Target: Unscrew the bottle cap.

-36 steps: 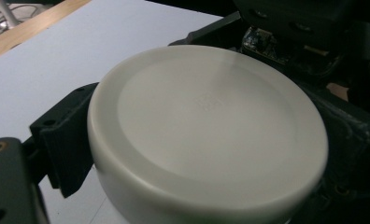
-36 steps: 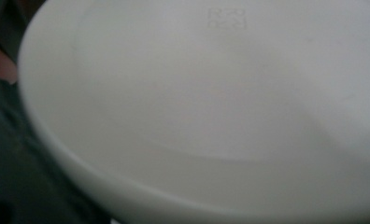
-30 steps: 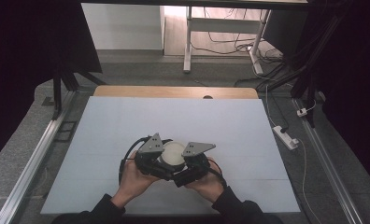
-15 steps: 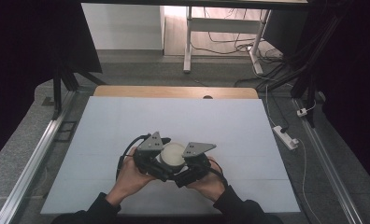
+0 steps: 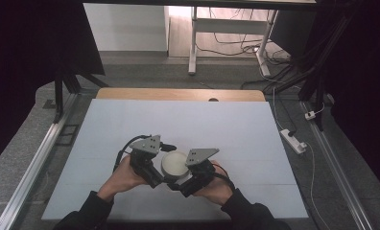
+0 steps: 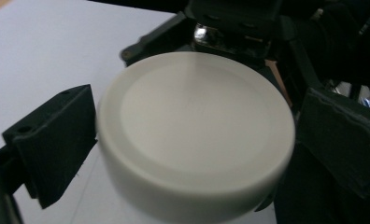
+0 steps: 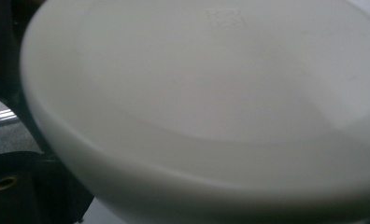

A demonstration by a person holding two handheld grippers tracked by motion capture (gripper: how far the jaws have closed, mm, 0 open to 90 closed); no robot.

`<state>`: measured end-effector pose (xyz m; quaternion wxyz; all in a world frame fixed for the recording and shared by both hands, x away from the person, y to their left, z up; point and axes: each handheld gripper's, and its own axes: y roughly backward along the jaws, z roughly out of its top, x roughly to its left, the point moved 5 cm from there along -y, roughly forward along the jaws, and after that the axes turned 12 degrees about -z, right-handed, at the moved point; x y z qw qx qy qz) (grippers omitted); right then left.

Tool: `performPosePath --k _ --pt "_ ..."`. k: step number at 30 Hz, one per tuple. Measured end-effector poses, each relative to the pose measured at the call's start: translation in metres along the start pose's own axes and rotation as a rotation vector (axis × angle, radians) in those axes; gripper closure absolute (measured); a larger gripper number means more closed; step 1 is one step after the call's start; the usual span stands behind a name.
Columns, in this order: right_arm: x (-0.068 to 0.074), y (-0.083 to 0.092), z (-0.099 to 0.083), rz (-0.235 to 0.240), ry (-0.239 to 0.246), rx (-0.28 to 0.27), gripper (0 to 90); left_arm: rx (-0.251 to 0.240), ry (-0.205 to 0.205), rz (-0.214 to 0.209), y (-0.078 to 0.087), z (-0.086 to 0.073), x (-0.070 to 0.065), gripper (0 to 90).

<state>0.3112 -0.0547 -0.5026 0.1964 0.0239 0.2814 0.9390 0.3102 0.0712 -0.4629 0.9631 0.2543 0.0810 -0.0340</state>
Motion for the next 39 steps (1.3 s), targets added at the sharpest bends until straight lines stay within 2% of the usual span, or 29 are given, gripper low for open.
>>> performPosePath --k 2,3,5,7,8,9,16,23,24,25,29,32,34,35,37,39 --pt "0.002 0.000 0.000 0.010 0.013 -0.001 6.9 0.008 -0.003 0.001 -0.001 -0.001 0.000 4.5" --pt "0.003 0.000 0.001 0.014 0.014 0.000 6.9 0.000 -0.009 -0.012 0.000 -0.002 -0.001 7.2" --pt "0.003 0.000 0.001 0.011 0.013 -0.001 6.9 -0.002 -0.010 -0.006 0.000 -0.002 -0.001 7.6" --pt "0.002 0.000 0.001 0.000 0.015 0.001 6.9 0.008 -0.009 0.025 -0.001 -0.001 -0.001 7.9" --pt "0.002 0.000 0.001 -0.006 0.014 0.001 6.9 0.008 -0.009 0.025 -0.001 -0.001 -0.001 7.9" --pt "0.001 0.000 0.000 -0.014 0.014 0.003 6.9 0.014 -0.004 0.055 -0.002 0.000 -0.001 8.0" --pt "-0.006 -0.002 -0.001 -0.089 -0.034 0.012 6.9 -0.008 0.071 0.163 -0.007 0.003 0.003 8.0" --pt "-0.013 -0.004 -0.002 -0.167 -0.085 0.016 6.9 -0.034 0.171 0.345 -0.017 0.007 0.002 7.8" --pt "-0.013 -0.004 -0.002 -0.173 -0.095 0.019 6.9 -0.034 0.171 0.345 -0.017 0.007 0.002 7.8" --pt "-0.014 -0.005 -0.003 -0.174 -0.099 0.018 6.9 -0.035 0.183 0.376 -0.020 0.007 0.002 7.6" --pt "-0.015 -0.004 -0.003 -0.169 -0.108 0.019 6.9 -0.022 0.161 0.378 -0.022 0.008 0.003 3.2" --pt "-0.014 -0.002 -0.002 -0.152 -0.103 0.005 6.9 -0.020 0.128 0.338 -0.015 0.009 0.001 0.0" --pt "-0.014 -0.001 -0.001 -0.137 -0.102 -0.001 6.8 -0.034 0.106 0.285 -0.010 0.012 -0.001 0.0" --pt "-0.014 -0.001 -0.001 -0.135 -0.098 -0.003 6.8 -0.034 0.106 0.285 -0.010 0.012 -0.001 0.0" --pt "-0.014 0.000 -0.002 -0.121 -0.095 -0.004 6.8 -0.006 0.063 0.225 0.000 0.013 -0.004 0.0" --pt "-0.013 0.001 -0.001 -0.098 -0.090 -0.011 6.8 0.010 0.050 0.221 0.003 0.012 -0.004 0.0"
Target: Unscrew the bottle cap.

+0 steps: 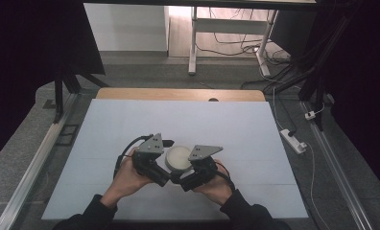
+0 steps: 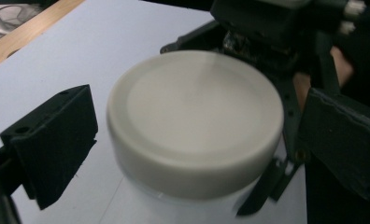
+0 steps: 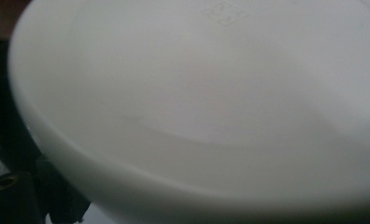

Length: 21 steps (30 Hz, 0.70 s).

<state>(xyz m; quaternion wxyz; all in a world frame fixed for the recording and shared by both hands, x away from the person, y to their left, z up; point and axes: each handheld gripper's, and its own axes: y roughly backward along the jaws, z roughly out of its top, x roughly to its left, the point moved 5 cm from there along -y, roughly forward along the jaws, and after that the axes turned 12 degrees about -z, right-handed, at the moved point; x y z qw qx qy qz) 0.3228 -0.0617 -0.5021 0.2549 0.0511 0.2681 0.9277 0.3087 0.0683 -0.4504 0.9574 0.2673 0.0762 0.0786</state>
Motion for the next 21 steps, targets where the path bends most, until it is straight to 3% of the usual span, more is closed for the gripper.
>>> performPosePath --k 1,3,4,6,7,10,13,17,21 --pt "0.001 0.001 0.000 0.012 0.005 0.000 6.9 0.024 -0.026 -0.048 0.005 -0.003 0.001 0.0" --pt "0.002 0.002 0.001 0.035 0.025 -0.004 6.9 0.032 -0.034 -0.057 0.007 -0.005 0.003 0.0" --pt "0.004 0.002 0.001 0.044 0.034 -0.002 6.9 0.033 -0.039 -0.094 0.009 -0.008 0.005 0.0" --pt "0.008 0.001 0.001 0.064 0.050 0.001 6.8 0.019 -0.037 -0.114 0.010 -0.009 0.006 0.0" --pt "0.009 0.000 0.001 0.071 0.055 0.002 6.8 0.015 -0.036 -0.159 0.009 -0.010 0.006 0.0" --pt "0.014 -0.002 0.000 0.090 0.079 0.010 6.8 0.040 -0.052 -0.193 0.004 -0.011 0.004 0.0" --pt "0.017 -0.002 0.000 0.109 0.093 0.009 6.8 0.061 -0.068 -0.203 -0.001 -0.013 0.001 2.1" --pt "0.019 -0.002 0.001 0.117 0.104 0.008 6.9 0.050 -0.082 -0.196 -0.003 -0.013 -0.001 7.5" --pt "0.016 -0.002 0.001 0.092 0.092 0.006 6.9 0.038 -0.058 -0.135 -0.005 -0.011 -0.001 7.8"
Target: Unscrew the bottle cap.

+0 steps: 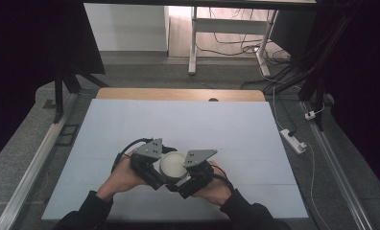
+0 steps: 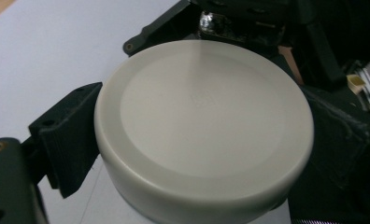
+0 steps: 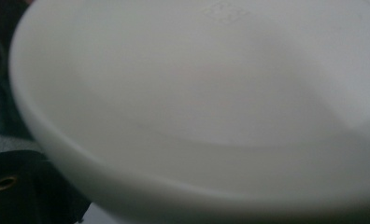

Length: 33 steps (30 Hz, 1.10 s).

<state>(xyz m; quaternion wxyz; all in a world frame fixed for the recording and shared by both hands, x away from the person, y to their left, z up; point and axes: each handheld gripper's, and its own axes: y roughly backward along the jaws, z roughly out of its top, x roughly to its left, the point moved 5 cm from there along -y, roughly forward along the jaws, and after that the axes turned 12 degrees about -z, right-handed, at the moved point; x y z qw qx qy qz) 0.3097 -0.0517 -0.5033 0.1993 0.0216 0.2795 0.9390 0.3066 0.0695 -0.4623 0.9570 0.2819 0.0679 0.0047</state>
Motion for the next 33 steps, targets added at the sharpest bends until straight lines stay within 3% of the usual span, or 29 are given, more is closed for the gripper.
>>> performPosePath --k 1,2,6,7,10,11,13,15,17,18,20,23,24,26,27,29,30,31,33 --pt "-0.002 0.000 0.000 -0.011 -0.004 0.000 6.9 0.000 0.000 0.000 0.000 0.000 0.000 7.8" --pt "-0.003 0.000 0.000 -0.023 -0.008 0.000 6.8 -0.013 0.038 0.031 -0.001 0.001 0.002 7.8" --pt "-0.009 0.001 -0.001 -0.070 -0.045 0.000 6.9 -0.036 0.081 0.091 -0.005 0.004 0.003 7.9" --pt "-0.010 0.001 -0.001 -0.082 -0.051 0.001 6.8 -0.048 0.116 0.133 -0.008 0.006 0.003 7.8" --pt "-0.013 0.001 -0.001 -0.116 -0.071 0.005 6.8 -0.068 0.171 0.205 -0.012 0.009 0.002 7.8" --pt "-0.013 0.001 -0.001 -0.116 -0.071 0.005 6.8 -0.068 0.171 0.205 -0.012 0.009 0.002 7.8" --pt "-0.015 0.001 -0.002 -0.140 -0.083 0.008 6.8 -0.071 0.203 0.265 -0.015 0.011 0.000 7.7" --pt "-0.016 0.001 -0.002 -0.144 -0.083 0.008 6.9 -0.064 0.201 0.268 -0.016 0.011 0.000 7.5" --pt "-0.015 0.002 -0.001 -0.137 -0.082 0.002 6.9 -0.063 0.190 0.266 -0.015 0.013 0.000 1.9" --pt "-0.014 0.003 0.000 -0.134 -0.080 -0.003 6.9 -0.061 0.180 0.257 -0.013 0.014 -0.001 1.1" --pt "-0.013 0.004 0.001 -0.116 -0.075 -0.012 6.9 -0.046 0.124 0.231 -0.007 0.015 -0.003 0.0" --pt "-0.011 0.005 0.002 -0.091 -0.064 -0.016 6.9 -0.046 0.082 0.162 0.001 0.016 -0.005 0.0" --pt "-0.010 0.004 0.002 -0.080 -0.058 -0.017 6.9 -0.046 0.082 0.162 0.001 0.016 -0.005 0.0" --pt "-0.008 0.004 0.002 -0.052 -0.043 -0.016 6.9 -0.028 0.048 0.104 0.005 0.015 -0.005 0.3" --pt "-0.006 0.004 0.002 -0.038 -0.036 -0.015 6.8 -0.019 0.028 0.017 0.008 0.011 -0.006 0.5" --pt "-0.002 0.004 0.003 -0.014 -0.014 -0.020 6.8 -0.017 0.032 -0.024 0.012 0.007 -0.004 1.1" --pt "0.000 0.003 0.003 -0.002 -0.004 -0.020 6.8 -0.017 0.032 -0.024 0.012 0.007 -0.004 1.7" --pt "0.002 0.003 0.004 0.008 0.000 -0.023 6.8 -0.027 0.032 -0.062 0.013 0.005 -0.003 2.2" --pt "0.005 0.002 0.004 0.018 0.008 -0.021 6.8 -0.013 0.029 -0.078 0.011 0.002 -0.003 4.2"
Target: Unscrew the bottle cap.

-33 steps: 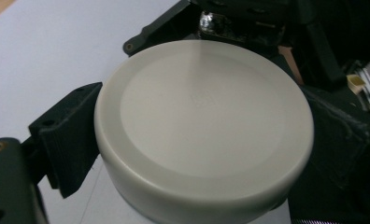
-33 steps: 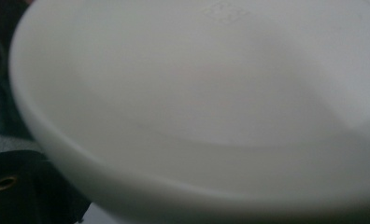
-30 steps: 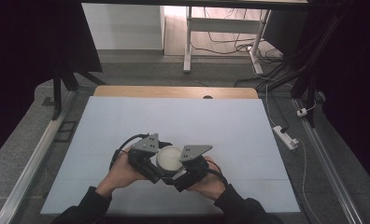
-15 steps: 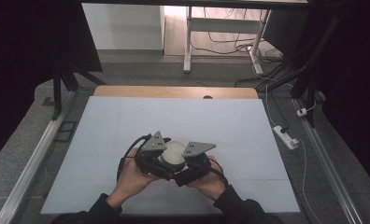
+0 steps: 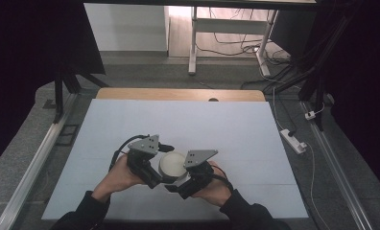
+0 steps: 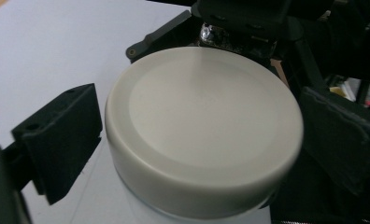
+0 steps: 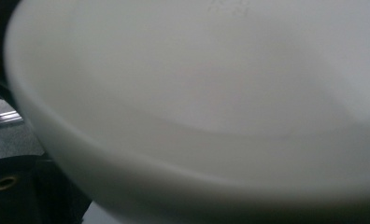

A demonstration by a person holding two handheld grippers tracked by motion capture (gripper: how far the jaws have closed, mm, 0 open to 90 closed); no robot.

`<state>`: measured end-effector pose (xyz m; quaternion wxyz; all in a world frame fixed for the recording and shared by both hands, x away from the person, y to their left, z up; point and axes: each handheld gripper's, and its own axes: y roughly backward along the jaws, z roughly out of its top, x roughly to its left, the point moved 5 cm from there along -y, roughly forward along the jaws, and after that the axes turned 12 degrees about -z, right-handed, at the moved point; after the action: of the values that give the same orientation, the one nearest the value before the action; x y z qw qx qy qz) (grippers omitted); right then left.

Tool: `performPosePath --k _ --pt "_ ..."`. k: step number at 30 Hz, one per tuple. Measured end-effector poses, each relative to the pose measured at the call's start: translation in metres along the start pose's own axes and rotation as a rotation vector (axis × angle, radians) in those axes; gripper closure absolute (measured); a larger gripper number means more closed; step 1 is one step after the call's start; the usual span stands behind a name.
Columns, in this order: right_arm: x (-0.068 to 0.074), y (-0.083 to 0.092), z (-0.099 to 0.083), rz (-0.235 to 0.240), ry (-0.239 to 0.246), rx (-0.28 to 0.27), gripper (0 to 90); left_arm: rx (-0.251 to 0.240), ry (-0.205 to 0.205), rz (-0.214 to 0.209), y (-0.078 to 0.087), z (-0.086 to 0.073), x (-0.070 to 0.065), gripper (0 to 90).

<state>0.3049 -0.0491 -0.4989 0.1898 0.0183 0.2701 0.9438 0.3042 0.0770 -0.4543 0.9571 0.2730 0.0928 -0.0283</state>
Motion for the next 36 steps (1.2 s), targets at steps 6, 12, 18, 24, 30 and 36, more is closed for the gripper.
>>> performPosePath --k 6,12,18,24,30,36 --pt "0.000 -0.001 -0.002 -0.008 0.008 0.018 6.9 0.041 -0.007 0.048 -0.007 -0.001 0.000 7.7" --pt "-0.006 0.000 -0.002 -0.056 -0.024 0.016 6.8 0.023 0.022 0.141 -0.009 0.004 0.001 8.0" --pt "-0.009 0.000 -0.003 -0.083 -0.036 0.024 6.9 -0.021 0.050 0.179 -0.006 0.011 -0.001 8.0" --pt "-0.009 -0.002 -0.003 -0.088 -0.038 0.026 6.8 -0.043 0.055 0.193 0.000 0.013 -0.002 8.0" --pt "-0.015 0.000 -0.005 -0.109 -0.054 0.023 6.8 -0.048 0.048 0.215 0.010 0.015 -0.005 8.0" --pt "-0.024 0.004 -0.007 -0.135 -0.066 0.022 6.8 -0.068 0.052 0.217 0.016 0.010 -0.007 7.9"
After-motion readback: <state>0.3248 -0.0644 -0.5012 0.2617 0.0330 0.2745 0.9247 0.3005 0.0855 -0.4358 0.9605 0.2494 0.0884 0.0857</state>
